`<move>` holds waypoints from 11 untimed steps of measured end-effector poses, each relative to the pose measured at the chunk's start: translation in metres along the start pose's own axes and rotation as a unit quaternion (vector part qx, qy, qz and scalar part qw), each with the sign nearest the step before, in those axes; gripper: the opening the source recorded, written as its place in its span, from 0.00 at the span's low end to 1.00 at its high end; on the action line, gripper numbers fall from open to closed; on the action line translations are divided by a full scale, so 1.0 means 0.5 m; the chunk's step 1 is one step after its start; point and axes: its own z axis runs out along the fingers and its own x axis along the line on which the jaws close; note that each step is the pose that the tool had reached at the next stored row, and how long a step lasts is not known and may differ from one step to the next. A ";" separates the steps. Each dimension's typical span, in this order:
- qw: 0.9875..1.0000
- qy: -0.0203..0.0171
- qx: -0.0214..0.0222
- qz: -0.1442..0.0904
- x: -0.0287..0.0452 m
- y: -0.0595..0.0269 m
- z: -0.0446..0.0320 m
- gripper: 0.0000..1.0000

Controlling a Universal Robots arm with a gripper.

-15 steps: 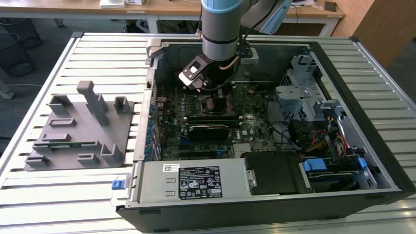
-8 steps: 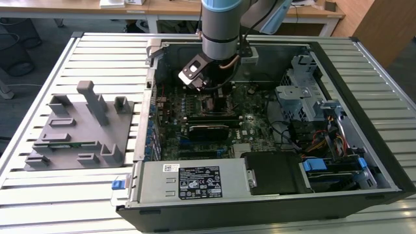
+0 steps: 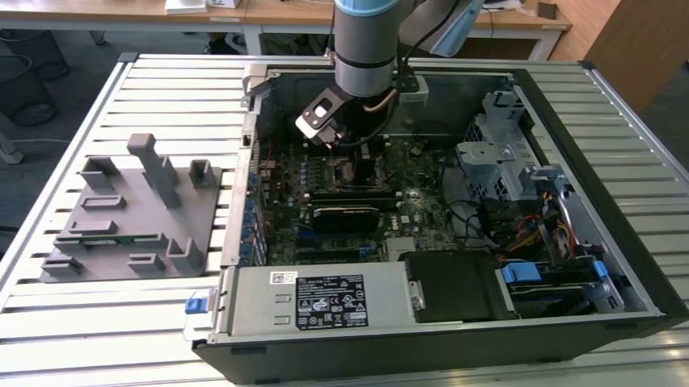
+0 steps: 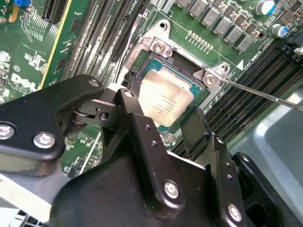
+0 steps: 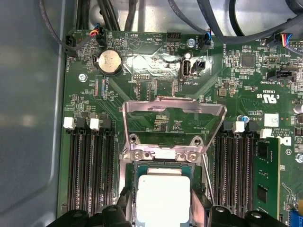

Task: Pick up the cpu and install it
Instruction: 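Place the cpu into insertion slot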

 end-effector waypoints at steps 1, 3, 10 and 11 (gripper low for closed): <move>1.000 0.000 0.000 0.000 0.000 0.000 0.000 0.61; 1.000 0.000 0.000 0.000 0.000 0.001 0.000 0.60; 1.000 0.000 0.001 0.001 0.000 0.006 0.001 0.53; 1.000 -0.001 0.001 0.001 0.000 0.006 0.002 0.53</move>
